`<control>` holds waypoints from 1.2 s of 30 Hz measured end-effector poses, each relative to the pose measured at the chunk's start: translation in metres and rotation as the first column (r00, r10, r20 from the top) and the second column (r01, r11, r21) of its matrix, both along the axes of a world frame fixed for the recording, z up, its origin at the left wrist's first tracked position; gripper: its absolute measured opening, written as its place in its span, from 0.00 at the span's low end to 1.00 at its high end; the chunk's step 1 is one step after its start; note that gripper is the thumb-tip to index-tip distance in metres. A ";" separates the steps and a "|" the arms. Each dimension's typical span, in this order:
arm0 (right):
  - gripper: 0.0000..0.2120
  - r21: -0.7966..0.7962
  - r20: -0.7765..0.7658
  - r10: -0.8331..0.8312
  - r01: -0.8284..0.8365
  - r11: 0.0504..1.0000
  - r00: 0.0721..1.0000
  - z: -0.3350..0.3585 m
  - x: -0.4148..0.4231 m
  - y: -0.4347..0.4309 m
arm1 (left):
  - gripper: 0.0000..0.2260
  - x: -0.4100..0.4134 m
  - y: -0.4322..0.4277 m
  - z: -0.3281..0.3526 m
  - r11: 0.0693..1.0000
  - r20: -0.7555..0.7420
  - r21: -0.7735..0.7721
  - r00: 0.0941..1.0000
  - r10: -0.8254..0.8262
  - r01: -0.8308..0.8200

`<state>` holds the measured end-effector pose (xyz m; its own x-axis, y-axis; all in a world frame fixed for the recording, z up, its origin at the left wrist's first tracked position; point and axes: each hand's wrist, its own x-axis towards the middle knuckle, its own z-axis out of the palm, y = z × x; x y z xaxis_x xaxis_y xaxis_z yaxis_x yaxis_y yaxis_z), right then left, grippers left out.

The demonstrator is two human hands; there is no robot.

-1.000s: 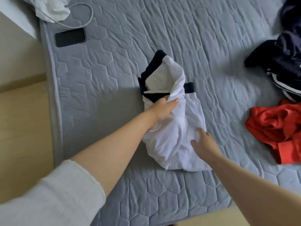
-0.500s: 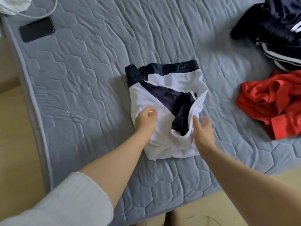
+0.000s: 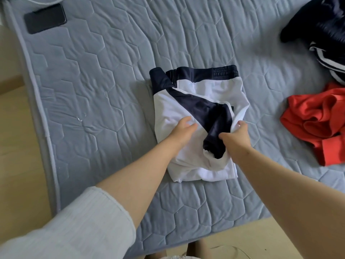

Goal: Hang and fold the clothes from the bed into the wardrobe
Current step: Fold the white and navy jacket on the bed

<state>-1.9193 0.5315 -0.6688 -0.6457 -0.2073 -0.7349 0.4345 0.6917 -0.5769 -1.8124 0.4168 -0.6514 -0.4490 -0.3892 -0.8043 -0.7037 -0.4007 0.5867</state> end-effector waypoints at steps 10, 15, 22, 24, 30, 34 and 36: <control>0.22 -0.324 0.141 0.174 -0.121 0.938 0.975 0.058 0.056 -0.068 | 0.21 0.043 -0.034 0.032 0.888 -0.089 0.388 0.949 0.302 -0.247; 0.18 -0.520 0.265 0.528 -0.342 0.783 0.807 0.090 0.128 -0.152 | 0.21 0.146 -0.089 0.058 0.730 -0.100 0.252 0.734 0.672 -0.635; 0.21 -0.390 0.306 0.670 -0.553 0.736 0.676 0.082 0.222 -0.177 | 0.14 0.261 -0.103 0.046 0.628 0.127 -0.205 0.615 0.778 -0.751; 0.19 -0.283 0.323 0.617 -0.549 0.786 0.717 0.070 0.224 -0.163 | 0.11 0.262 -0.102 0.034 0.753 0.159 -0.295 0.747 0.646 -0.588; 0.06 0.001 0.416 0.428 -0.471 0.882 0.802 0.037 0.208 -0.115 | 0.17 0.219 -0.101 0.021 0.921 0.170 -0.230 0.919 0.356 -0.314; 0.12 0.174 0.431 0.268 -0.370 0.913 0.862 0.017 0.191 -0.086 | 0.16 0.183 -0.104 0.007 0.972 0.205 -0.233 0.975 0.088 -0.038; 0.14 0.259 0.479 0.173 -0.327 0.909 0.861 0.011 0.184 -0.070 | 0.16 0.163 -0.105 -0.002 0.964 0.230 -0.256 0.973 -0.014 0.074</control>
<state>-1.7355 0.4618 -0.6580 -0.2009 -0.0214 -0.9794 0.3735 0.9226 -0.0968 -1.6490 0.3117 -0.6529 -0.2906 -0.5826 -0.7590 -0.8425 -0.2202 0.4916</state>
